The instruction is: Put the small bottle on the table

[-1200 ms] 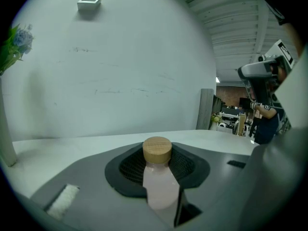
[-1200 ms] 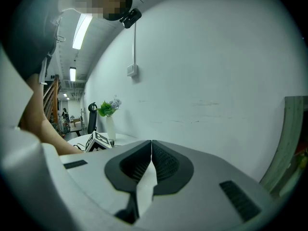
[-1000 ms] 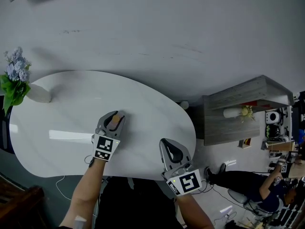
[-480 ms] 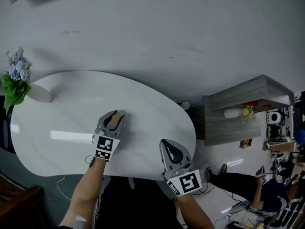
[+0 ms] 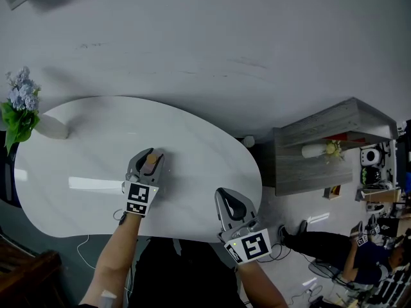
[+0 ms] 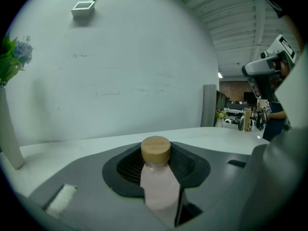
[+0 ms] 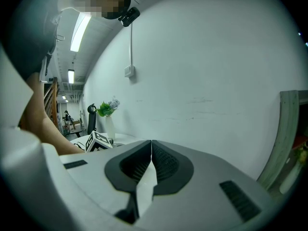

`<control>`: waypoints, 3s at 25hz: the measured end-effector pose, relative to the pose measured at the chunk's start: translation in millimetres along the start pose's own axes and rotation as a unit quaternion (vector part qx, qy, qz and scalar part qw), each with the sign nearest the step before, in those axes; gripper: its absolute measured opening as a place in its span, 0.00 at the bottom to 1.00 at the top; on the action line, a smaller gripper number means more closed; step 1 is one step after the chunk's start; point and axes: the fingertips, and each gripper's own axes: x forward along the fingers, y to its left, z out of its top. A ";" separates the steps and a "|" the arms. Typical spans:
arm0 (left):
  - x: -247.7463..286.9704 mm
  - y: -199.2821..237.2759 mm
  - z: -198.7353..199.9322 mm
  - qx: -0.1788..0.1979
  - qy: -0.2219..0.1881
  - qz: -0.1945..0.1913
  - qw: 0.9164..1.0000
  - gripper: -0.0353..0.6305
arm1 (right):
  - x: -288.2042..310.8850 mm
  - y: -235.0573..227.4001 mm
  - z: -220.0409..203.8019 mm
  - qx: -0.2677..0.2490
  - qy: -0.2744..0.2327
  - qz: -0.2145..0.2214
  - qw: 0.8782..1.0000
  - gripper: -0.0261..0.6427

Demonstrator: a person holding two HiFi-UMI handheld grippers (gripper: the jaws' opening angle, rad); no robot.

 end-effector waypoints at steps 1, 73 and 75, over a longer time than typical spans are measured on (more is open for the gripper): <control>0.2 0.5 -0.2 0.001 -0.001 0.002 1.000 0.26 | -0.6 -0.7 -0.2 0.000 0.000 0.000 1.000 0.05; -162.5 80.4 186.9 0.004 -0.138 0.057 0.989 0.06 | 39.1 19.8 86.3 -0.037 -0.075 0.029 0.996 0.05; -179.3 81.7 198.6 0.012 -0.159 0.070 0.985 0.06 | 37.0 15.3 88.2 -0.036 -0.076 0.024 0.996 0.05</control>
